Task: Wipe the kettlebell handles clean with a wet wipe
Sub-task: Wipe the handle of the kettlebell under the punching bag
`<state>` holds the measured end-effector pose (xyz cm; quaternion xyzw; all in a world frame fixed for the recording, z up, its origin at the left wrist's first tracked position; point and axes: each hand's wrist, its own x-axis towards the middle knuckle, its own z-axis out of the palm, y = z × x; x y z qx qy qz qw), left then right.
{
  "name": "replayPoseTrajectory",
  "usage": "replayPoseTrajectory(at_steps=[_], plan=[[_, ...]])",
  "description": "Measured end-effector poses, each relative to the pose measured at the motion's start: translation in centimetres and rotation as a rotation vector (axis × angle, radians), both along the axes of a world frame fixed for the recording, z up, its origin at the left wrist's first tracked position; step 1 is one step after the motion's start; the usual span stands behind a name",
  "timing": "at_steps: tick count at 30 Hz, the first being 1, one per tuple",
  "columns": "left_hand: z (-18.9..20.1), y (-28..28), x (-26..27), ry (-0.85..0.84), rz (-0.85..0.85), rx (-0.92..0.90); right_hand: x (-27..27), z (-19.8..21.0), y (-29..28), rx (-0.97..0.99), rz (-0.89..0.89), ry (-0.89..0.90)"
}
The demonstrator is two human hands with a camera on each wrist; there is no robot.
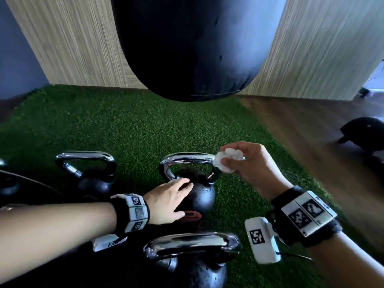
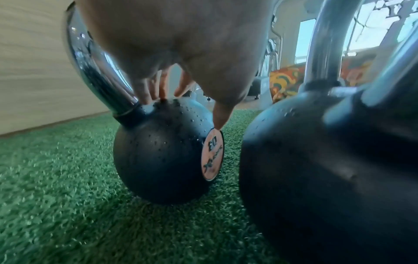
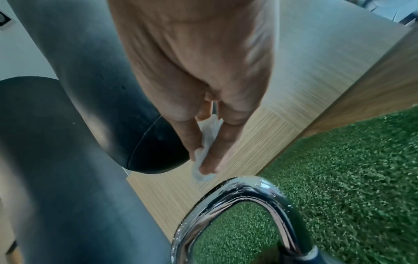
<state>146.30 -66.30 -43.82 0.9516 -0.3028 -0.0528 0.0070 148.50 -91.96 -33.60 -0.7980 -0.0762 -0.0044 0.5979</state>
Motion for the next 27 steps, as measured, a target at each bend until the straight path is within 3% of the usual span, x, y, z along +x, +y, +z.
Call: replayPoseTrajectory(at_steps=[5,8,11,17,23,27], plan=[[-1.1,-1.3,0.6,-0.019,0.061,0.082,1.9,-0.1,2.8,-0.017,-0.026,0.030],[-1.6,-1.8,0.4,-0.038,0.078,0.153,2.3,0.4,4.1,-0.384,-0.073,-0.227],[-2.9,-1.8,0.7,-0.069,0.089,0.218,2.6,1.0,4.6,-0.452,-0.068,-0.383],[-3.1,-2.1,0.3,-0.088,0.095,0.147,3.7,0.3,6.5,-0.607,0.022,-0.568],[-4.1,-1.9,0.7,-0.206,0.086,0.042,3.6,-2.5,7.4,-0.697,0.172,-0.656],[-4.4,-1.7,0.8,-0.178,0.080,0.035,2.9,-2.8,5.5,-0.724,0.143,-0.657]])
